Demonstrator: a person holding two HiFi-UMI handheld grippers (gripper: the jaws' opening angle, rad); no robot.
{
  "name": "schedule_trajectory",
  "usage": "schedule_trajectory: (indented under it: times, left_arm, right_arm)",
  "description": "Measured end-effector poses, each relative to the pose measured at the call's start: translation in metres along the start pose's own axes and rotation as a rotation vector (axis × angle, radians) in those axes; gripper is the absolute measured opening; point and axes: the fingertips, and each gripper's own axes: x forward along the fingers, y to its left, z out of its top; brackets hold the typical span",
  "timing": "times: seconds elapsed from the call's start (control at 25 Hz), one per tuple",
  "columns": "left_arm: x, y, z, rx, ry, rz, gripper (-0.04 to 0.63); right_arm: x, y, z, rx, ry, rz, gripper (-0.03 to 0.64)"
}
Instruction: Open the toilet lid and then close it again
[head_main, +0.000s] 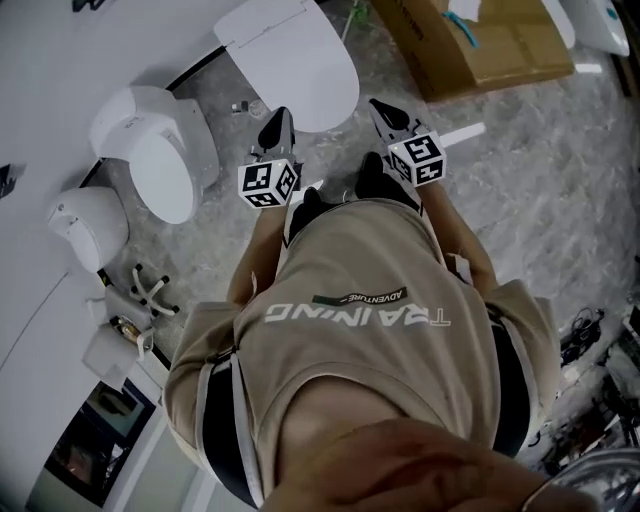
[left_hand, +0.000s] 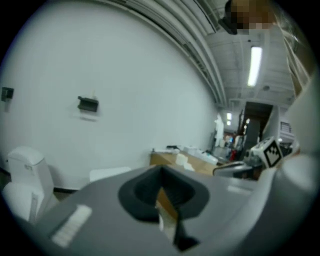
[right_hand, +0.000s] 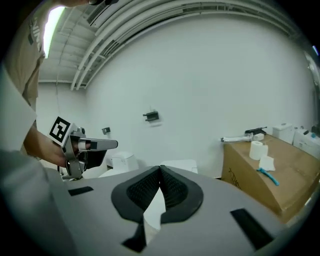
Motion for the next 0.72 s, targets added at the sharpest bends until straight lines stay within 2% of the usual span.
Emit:
schedule_trajectory:
  times: [0.12,0.36,0.44,0.56,0.64,0.72]
  left_arm:
    - [0.004,0.007,-0.006,-0.036,0.025,0.084,0.003]
    - [-0.003,0.031,-0.023,-0.053,0.092,0.161,0.003]
    - [-0.002,0.042,-0.023,-0.048,0.097,0.166,0.003]
    - [0.002,0.052,-0.024,-0.002,0.100,0.144,0.003]
    - [0.007,0.057,-0.024,0.025,0.104,0.123,0.003]
    - [0.014,0.061,-0.021,0.022,0.092,0.095,0.003]
  right_arm:
    - [0.019,-0.012,0.002,-0.023,0.035,0.090,0.011]
    - [0.057,-0.014,-0.009,-0.054,0.115,0.179,0.011]
    - [0.068,-0.007,-0.014,-0.073,0.146,0.196,0.011]
    - [0.077,0.009,-0.014,-0.102,0.167,0.213,0.011]
    - [0.080,0.016,-0.011,-0.086,0.174,0.204,0.011]
    - [0.081,0.020,-0.006,-0.067,0.177,0.182,0.011]
